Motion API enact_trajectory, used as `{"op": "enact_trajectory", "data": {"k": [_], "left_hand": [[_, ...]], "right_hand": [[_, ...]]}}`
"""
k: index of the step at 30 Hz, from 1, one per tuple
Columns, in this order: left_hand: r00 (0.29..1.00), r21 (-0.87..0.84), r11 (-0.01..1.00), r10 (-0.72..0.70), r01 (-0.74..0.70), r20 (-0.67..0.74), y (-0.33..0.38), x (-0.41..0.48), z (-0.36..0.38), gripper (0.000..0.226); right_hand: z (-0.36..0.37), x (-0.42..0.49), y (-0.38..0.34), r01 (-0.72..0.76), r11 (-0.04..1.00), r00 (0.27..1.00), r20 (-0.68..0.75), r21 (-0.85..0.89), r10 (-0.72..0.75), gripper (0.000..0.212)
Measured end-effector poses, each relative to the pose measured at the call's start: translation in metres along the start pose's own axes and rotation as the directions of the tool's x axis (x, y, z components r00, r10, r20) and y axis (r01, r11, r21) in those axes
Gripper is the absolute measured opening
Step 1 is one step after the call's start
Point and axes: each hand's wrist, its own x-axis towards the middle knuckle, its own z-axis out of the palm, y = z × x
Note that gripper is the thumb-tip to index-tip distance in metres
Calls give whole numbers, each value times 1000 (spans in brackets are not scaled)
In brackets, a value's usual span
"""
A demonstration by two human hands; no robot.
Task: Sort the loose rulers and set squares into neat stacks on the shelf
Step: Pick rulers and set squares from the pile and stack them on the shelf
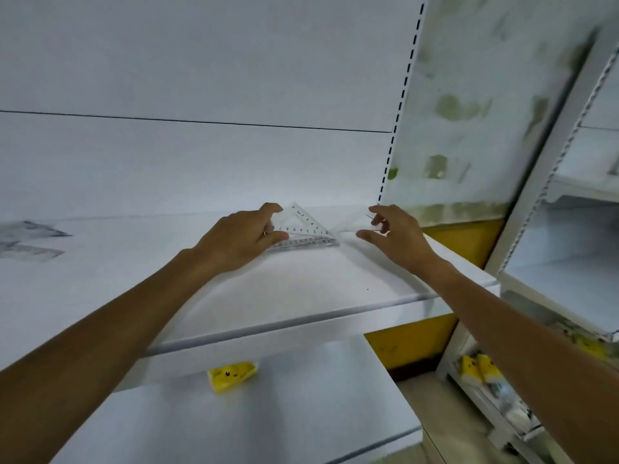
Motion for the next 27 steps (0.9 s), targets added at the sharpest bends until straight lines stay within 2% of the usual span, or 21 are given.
{"op": "enact_trajectory", "data": {"k": [8, 11, 16, 19, 23, 27], "left_hand": [[993, -18, 1000, 25, -23, 119, 47, 36, 34, 45], [995, -69, 997, -30, 37, 100, 60, 46, 43, 41], [993, -58, 992, -105, 108, 51, 86, 56, 62, 37], [990, -55, 988, -144, 143, -13, 93, 52, 67, 38], [984, -14, 984, -177, 177, -19, 98, 48, 70, 37], [969, -46, 970, -241, 239, -54, 100, 50, 66, 34]], "right_hand": [[-39, 4, 73, -57, 986, 998, -10, -159, 56, 56], [-49, 16, 97, -70, 991, 997, 10, -114, 71, 56], [-48, 34, 125, 14, 994, 993, 120, -112, 0, 50], [-35, 39, 132, -5, 996, 980, 198, -87, 22, 53], [-23, 52, 134, -8, 1000, 965, 260, -13, 11, 56], [-16, 59, 135, -16, 1000, 937, 347, -27, 24, 58]]}}
